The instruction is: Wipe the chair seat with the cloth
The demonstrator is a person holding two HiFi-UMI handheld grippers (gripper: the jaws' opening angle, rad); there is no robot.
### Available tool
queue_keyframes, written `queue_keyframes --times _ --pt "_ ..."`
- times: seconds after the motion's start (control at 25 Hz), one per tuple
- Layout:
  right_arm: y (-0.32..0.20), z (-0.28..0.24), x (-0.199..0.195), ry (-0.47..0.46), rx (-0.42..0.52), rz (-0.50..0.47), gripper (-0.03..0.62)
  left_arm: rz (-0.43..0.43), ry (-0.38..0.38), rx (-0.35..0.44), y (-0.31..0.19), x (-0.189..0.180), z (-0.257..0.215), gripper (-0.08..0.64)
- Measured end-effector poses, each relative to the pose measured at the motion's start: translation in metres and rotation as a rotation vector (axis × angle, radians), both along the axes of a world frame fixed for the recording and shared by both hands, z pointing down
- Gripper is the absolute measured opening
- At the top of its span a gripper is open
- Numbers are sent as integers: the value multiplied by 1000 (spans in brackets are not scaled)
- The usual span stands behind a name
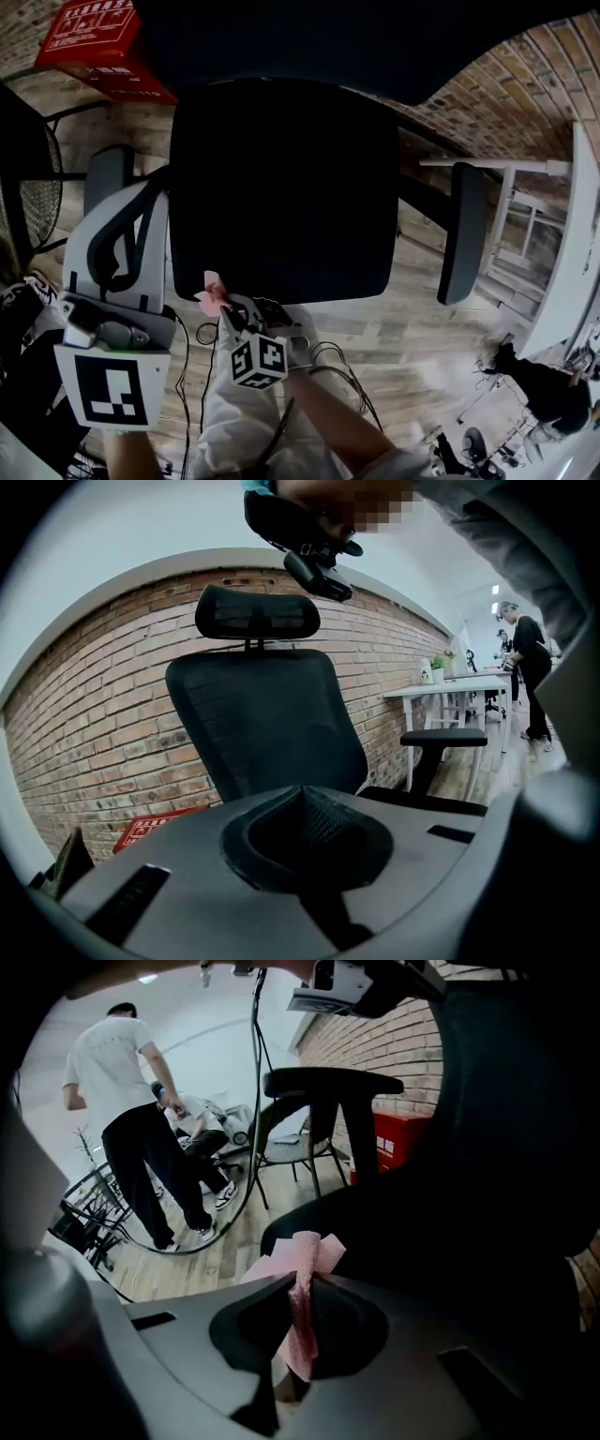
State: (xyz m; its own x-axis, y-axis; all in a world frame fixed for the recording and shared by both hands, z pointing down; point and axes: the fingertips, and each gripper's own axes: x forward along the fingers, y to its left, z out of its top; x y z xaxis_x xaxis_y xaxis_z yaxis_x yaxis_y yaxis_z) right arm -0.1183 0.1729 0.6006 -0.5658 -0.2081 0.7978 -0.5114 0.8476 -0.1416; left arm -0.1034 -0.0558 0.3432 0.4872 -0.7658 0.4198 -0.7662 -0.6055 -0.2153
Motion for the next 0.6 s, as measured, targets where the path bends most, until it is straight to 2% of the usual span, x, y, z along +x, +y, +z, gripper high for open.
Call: queue_keyframes --times 0.12,0.24,0.4,0.6 --pt "-1 -2 -18 -14 20 -61 55 1 -4 -1 0 -1 1 18" --pt "0 3 -16 13 31 -102 55 2 -3 -2 0 -1 2 18" --pt "6 17 11 98 24 -111 55 12 -3 -10 1 1 4 18" --pt "12 29 67 173 -13 -38 55 34 -4 -9 2 10 4 18"
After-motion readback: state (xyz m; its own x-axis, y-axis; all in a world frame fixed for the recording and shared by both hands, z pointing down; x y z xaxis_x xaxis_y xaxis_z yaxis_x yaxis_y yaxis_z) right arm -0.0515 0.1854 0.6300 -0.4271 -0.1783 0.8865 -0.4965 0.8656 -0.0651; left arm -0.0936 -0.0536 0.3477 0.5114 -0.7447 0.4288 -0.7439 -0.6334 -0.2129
